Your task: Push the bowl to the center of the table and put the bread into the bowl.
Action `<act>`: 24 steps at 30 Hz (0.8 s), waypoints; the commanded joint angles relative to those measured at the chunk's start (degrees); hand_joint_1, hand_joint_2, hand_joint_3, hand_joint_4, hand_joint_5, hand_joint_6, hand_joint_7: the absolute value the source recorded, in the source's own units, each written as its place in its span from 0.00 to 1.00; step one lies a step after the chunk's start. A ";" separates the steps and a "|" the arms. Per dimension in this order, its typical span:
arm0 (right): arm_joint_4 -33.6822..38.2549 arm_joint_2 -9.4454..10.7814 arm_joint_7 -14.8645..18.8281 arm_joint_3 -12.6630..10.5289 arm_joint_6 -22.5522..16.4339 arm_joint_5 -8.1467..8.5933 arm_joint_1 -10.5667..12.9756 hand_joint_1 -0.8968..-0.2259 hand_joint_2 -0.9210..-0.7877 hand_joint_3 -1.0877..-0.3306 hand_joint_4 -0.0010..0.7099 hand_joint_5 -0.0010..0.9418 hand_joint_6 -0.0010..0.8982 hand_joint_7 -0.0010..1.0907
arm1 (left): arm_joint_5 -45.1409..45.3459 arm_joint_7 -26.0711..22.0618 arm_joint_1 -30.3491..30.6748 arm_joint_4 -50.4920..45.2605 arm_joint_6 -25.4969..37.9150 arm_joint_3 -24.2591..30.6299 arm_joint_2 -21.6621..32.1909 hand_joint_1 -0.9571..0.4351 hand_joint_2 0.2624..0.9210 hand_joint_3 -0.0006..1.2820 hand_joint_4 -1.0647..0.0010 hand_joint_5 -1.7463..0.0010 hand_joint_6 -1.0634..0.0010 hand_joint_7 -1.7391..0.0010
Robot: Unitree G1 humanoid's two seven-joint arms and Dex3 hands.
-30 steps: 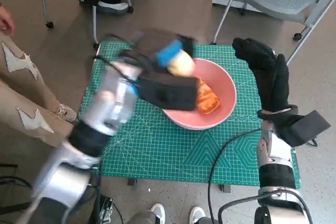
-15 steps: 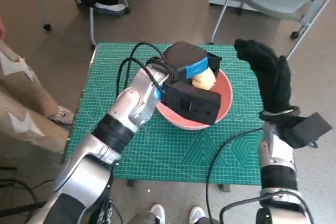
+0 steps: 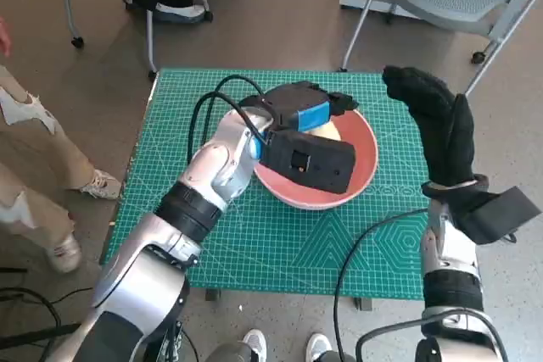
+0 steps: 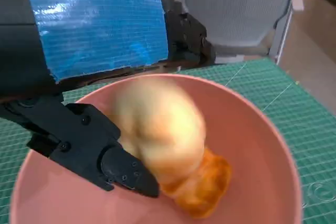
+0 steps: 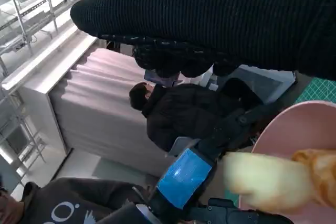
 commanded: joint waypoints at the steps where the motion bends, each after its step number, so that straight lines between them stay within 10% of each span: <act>1: -0.29 0.41 -1.12 0.27 0.51 -0.74 1.94 0.33 0.00 0.32 0.22 0.00 0.02 0.42 | 0.30 0.72 0.09 -1.14 -1.74 -0.07 1.49 0.13 0.85 0.03 1.00 1.00 0.93 0.99; 24: -1.54 0.81 -1.29 0.93 1.57 -0.43 2.30 0.33 0.00 0.32 0.22 0.00 0.02 0.42 | -7.84 3.58 6.20 -6.60 -8.90 8.55 7.71 0.10 1.00 0.04 1.00 1.00 0.93 1.00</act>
